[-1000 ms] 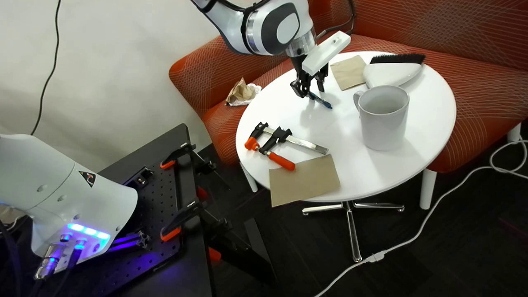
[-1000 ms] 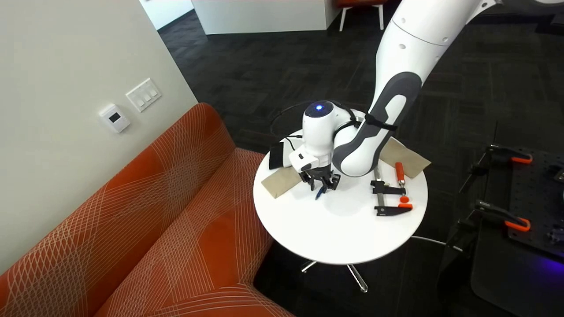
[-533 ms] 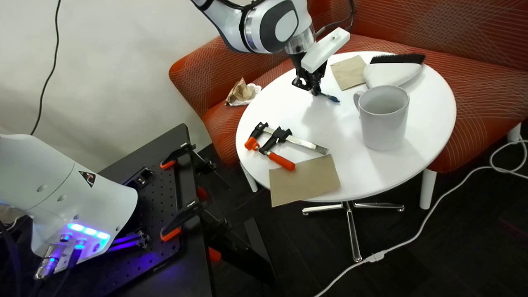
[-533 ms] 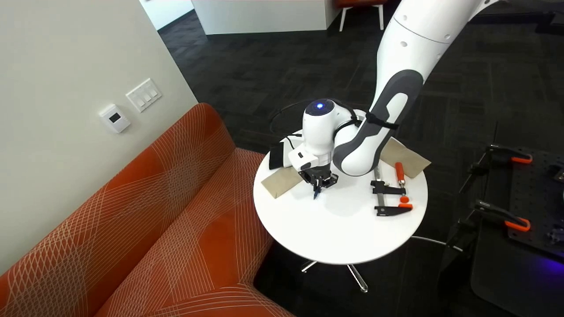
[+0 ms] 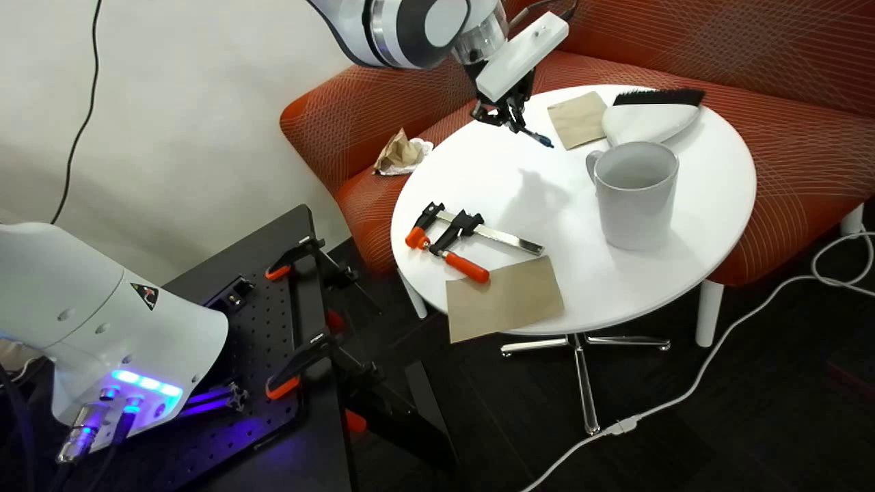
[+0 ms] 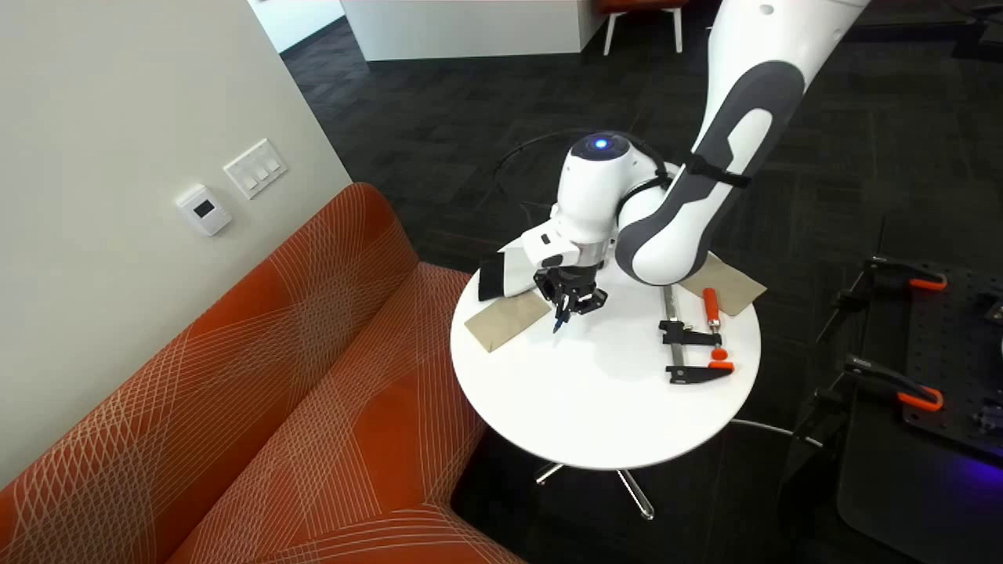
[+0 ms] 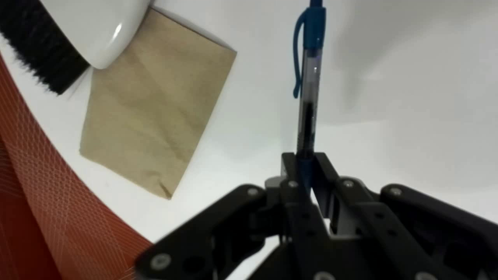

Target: Take the pen from the table and put it in the white cup

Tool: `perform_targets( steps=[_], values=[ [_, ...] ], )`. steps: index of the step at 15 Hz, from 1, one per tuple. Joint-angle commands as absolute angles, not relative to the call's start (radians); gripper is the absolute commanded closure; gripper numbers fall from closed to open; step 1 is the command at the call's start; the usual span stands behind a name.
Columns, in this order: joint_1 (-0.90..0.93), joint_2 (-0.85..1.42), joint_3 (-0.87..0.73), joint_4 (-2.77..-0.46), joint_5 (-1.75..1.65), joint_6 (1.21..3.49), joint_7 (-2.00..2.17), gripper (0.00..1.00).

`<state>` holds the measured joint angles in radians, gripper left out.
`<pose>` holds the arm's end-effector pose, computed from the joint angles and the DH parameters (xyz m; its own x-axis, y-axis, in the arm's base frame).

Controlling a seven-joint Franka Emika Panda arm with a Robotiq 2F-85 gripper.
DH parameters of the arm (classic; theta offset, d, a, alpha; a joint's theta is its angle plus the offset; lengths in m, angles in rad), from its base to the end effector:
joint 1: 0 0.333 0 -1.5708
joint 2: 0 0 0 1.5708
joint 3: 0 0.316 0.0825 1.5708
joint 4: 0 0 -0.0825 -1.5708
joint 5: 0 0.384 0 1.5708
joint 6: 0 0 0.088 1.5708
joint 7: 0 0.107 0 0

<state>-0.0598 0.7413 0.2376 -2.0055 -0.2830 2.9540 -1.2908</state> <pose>0.5966 0.1245 0.1144 -0.1026 0.9887 0.1090 0.9717 0.0762 0.2236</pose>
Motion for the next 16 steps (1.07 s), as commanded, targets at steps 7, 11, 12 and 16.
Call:
perform_targets(
  steps=[7, 11, 12, 16],
  values=[
    [-0.429, 0.457, 0.572, -2.357, -0.157, 3.165, -1.267, 0.97],
    [-0.61, 0.41, 0.768, -2.408, -0.042, 3.234, -1.193, 0.97],
    [-0.648, 0.397, 0.81, -2.412, -0.019, 3.231, -1.169, 0.97],
    [-0.712, 0.296, 0.888, -2.413, 0.07, 3.169, -1.06, 0.97]
  ],
)
